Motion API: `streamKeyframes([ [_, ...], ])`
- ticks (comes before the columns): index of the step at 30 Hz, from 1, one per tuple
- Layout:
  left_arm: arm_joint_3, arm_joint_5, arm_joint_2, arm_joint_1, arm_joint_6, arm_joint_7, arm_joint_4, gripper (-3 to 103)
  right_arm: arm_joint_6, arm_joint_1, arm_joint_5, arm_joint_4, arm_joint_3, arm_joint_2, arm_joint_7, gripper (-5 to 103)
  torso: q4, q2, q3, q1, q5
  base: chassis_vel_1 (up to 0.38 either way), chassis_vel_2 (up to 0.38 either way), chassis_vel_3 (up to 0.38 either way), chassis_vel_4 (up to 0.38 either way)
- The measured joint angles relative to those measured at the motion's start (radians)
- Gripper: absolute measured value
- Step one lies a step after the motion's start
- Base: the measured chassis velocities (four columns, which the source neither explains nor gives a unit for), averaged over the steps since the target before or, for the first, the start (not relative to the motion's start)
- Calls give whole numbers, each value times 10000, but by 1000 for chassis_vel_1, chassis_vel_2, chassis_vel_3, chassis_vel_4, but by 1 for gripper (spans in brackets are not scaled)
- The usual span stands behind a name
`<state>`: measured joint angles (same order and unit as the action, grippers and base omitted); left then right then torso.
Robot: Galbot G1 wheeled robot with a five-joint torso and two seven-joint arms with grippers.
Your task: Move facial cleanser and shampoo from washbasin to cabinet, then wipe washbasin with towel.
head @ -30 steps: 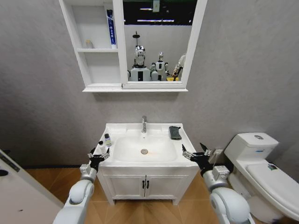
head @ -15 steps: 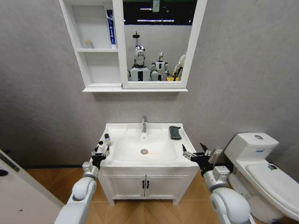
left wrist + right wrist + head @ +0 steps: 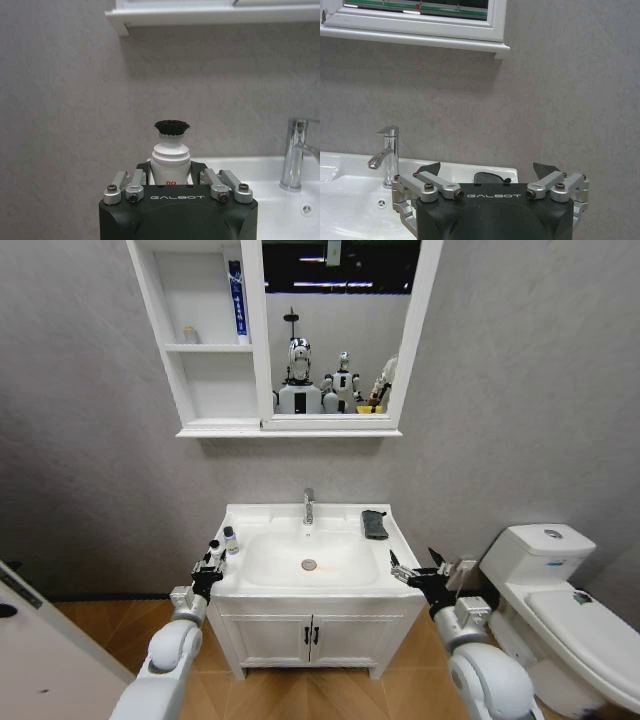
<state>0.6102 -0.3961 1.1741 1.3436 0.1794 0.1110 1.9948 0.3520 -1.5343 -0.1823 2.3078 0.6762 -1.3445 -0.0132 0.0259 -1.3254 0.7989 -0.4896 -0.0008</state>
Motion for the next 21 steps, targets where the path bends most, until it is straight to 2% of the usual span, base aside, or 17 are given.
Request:
streamKeyframes([
  [1, 37, -306, -266, 21, 200, 321, 379, 41, 2, 9, 3, -12, -8, 4, 0, 100, -1, 0, 0, 0, -3, 0, 0, 0, 0],
  [3, 267, -1473, -1276, -105, 917, 1476, 1526, 41, 5, 27, 44, -45, -76, -28, 0, 100, 2, 0, -1, 1, 8, 0, 0, 0, 0],
  [4, 267, -1473, -1276, -105, 917, 1476, 1526, 41, 5, 27, 44, -45, -76, -28, 0, 100, 2, 0, -1, 1, 8, 0, 0, 0, 0],
  [5, 351, -1936, -1641, -216, 1173, 1849, 1850, 41, 6, 21, 65, -45, -96, -47, 6, 100, 2, 0, 0, 0, 3, 0, 0, 0, 0],
  [6, 351, -1936, -1641, -216, 1173, 1849, 1850, 41, 6, 21, 65, -45, -96, -47, 6, 100, 2, 0, 0, 0, 3, 0, 0, 0, 0],
  [7, 517, -2926, -2449, -517, 1640, 2489, 2391, 41, 14, -7, 71, -33, -114, -53, 18, 100, 3, 0, 0, 0, 7, 0, 0, 0, 0],
  [8, 569, -3472, -2923, -745, 1912, 2776, 2640, 41, 19, -25, 70, -26, -114, -45, 25, 100, 0, 0, -1, 0, 4, 0, 0, 0, 0],
  [9, 569, -3472, -2923, -745, 1912, 2776, 2640, 41, 19, -25, 70, -26, -114, -45, 25, 100, 0, 0, -1, 0, 4, 0, 0, 0, 0],
  [12, 576, -5630, -4822, -2110, 3110, 3609, 3233, 41, 20, -16, 48, -14, -48, 1, 32, 100, 4, 0, 0, 0, 7, 0, 0, 0, 0],
  [13, 576, -5630, -4822, -2110, 3110, 3609, 3233, 41, 20, -16, 48, -14, -48, 1, 32, 100, 4, 0, 0, 0, 7, 0, 0, 0, 0],
  [14, 463, -6260, -5242, -2652, 3428, 3823, 3242, 41, 22, 1, 46, -14, -45, 0, 30, 100, 3, 0, 0, 0, 5, 0, 0, 0, 0],
  [15, 463, -6260, -5242, -2652, 3428, 3823, 3242, 41, 22, 1, 46, -14, -45, 0, 30, 100, 3, 0, 0, 0, 5, 0, 0, 0, 0],
  [17, 77, -7345, -5954, -4017, 3888, 4020, 2821, 41, 25, 16, 54, -30, -85, -22, 28, 100, 3, 0, 1, 0, 3, 0, 0, 0, 0],
  [18, -123, -7584, -6184, -4720, 3999, 4009, 2441, 41, 26, 16, 68, -31, -121, -30, 29, 100, 5, 0, 1, 0, 2, 0, 0, 0, 0],
  [21, -321, -7704, -6326, -5261, 4056, 3940, 2137, 41, 30, 12, 77, -32, -141, -36, 28, 100, 2, 0, 1, 0, 2, 0, 0, 0, 0],
])
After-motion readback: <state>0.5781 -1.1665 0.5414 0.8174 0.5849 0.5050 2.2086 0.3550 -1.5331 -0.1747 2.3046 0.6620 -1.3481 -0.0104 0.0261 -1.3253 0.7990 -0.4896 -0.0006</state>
